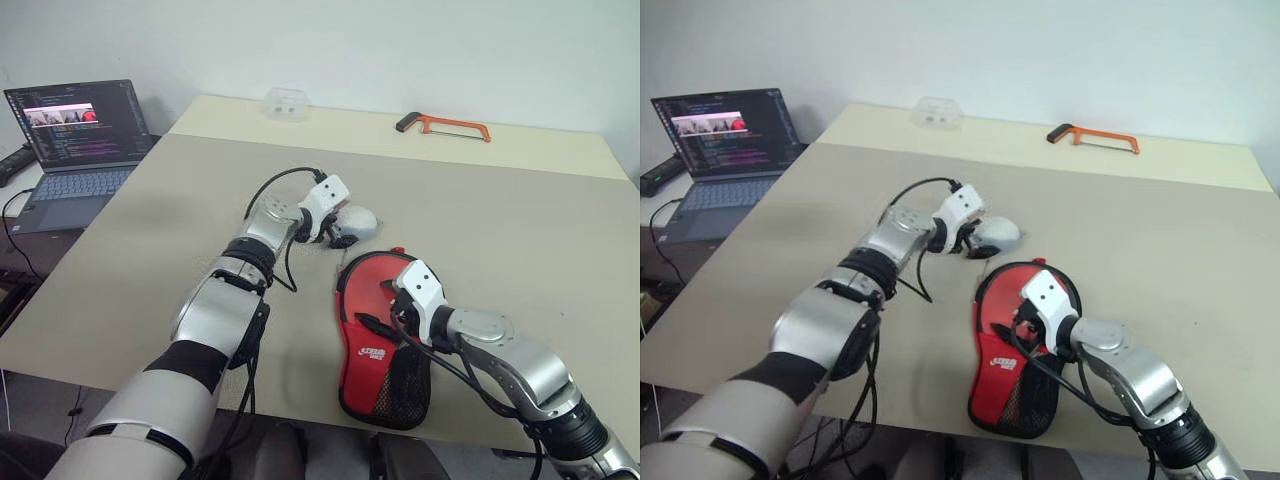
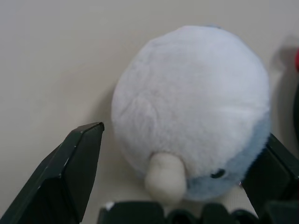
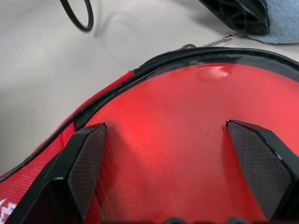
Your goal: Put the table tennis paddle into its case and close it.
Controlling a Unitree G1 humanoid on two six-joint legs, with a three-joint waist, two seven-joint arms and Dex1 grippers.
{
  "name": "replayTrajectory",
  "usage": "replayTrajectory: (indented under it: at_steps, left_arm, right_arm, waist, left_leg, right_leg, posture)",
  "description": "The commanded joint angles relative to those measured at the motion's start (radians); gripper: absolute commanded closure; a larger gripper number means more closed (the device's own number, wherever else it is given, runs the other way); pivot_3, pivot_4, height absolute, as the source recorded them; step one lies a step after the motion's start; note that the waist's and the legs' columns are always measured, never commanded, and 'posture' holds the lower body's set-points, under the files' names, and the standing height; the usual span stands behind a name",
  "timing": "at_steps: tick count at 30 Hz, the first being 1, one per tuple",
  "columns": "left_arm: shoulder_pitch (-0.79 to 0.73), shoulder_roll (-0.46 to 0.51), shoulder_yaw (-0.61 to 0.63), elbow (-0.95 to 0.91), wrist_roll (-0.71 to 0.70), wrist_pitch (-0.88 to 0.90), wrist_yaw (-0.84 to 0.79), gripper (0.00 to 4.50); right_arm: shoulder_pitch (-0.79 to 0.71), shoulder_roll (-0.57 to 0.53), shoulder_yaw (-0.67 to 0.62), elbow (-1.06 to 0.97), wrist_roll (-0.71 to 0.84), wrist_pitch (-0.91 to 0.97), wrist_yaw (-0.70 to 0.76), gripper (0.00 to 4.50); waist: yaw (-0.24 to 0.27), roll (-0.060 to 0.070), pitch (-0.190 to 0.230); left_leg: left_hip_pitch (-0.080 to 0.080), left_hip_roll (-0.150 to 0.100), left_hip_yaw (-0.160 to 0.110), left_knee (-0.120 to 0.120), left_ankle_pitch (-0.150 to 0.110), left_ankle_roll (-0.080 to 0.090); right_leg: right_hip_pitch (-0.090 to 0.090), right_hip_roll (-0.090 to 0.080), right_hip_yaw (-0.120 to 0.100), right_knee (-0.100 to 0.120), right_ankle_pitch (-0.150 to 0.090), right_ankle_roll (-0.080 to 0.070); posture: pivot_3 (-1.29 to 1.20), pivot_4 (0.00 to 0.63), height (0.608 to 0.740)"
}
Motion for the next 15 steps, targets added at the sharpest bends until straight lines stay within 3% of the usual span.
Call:
replayTrajectory:
  at_steps: [1, 5, 10, 12, 15]
  left_arm:
    - [-0.035, -0.020, 0.012, 0.007, 0.027, -0.006, 0.057, 0.84]
    - [-0.037, -0.041, 0.022, 0.013, 0.038, -0.007, 0.083, 2.20]
    - [-0.043, -0.053, 0.026, 0.015, 0.045, -0.009, 0.099, 3.56]
    - [-0.050, -0.056, 0.027, 0.016, 0.049, -0.011, 0.110, 3.87]
    - [-0.068, -0.062, 0.025, 0.020, 0.062, -0.021, 0.139, 3.91]
  right_arm:
    - [0.013, 0.026, 0.019, 0.043, -0.028, 0.084, -0.024, 0.00]
    - [-0.005, 0.065, 0.004, 0.109, -0.085, 0.126, -0.085, 0.00]
    - [0.002, 0.069, 0.024, 0.149, -0.130, 0.165, -0.109, 0.00]
    - [0.003, 0.071, 0.033, 0.155, -0.136, 0.182, -0.110, 0.00]
    - [0.002, 0.075, 0.043, 0.150, -0.135, 0.194, -0.095, 0.00]
  waist:
    - [0.000, 0.000, -0.002]
    - [0.000, 0.000, -0.005]
    - [0.002, -0.001, -0.011]
    - [0.002, -0.001, -0.015]
    - [0.002, -0.001, -0.017]
  left_leg:
    - [0.000, 0.000, 0.000, 0.000, 0.000, 0.000]
    - [0.002, 0.000, 0.000, 0.000, 0.000, 0.000]
    - [0.002, -0.002, -0.001, 0.000, 0.001, 0.000]
    - [0.002, -0.003, -0.002, 0.000, 0.001, 0.000]
    - [0.003, -0.005, -0.005, 0.000, 0.000, 0.001]
  right_leg:
    - [0.000, 0.000, 0.000, 0.000, 0.000, 0.000]
    - [0.001, 0.000, 0.000, 0.002, 0.000, 0.000]
    - [0.002, -0.001, 0.000, 0.002, 0.000, 0.000]
    - [0.003, -0.001, -0.001, 0.002, 0.000, 0.000]
    - [0.004, -0.002, -0.002, 0.002, 0.000, 0.000]
  posture:
    - [0.00, 0.150, 0.740]
    - [0.00, 0.150, 0.740]
    - [0.00, 0.150, 0.740]
    - [0.00, 0.150, 0.740]
    - [0.00, 0.150, 0.740]
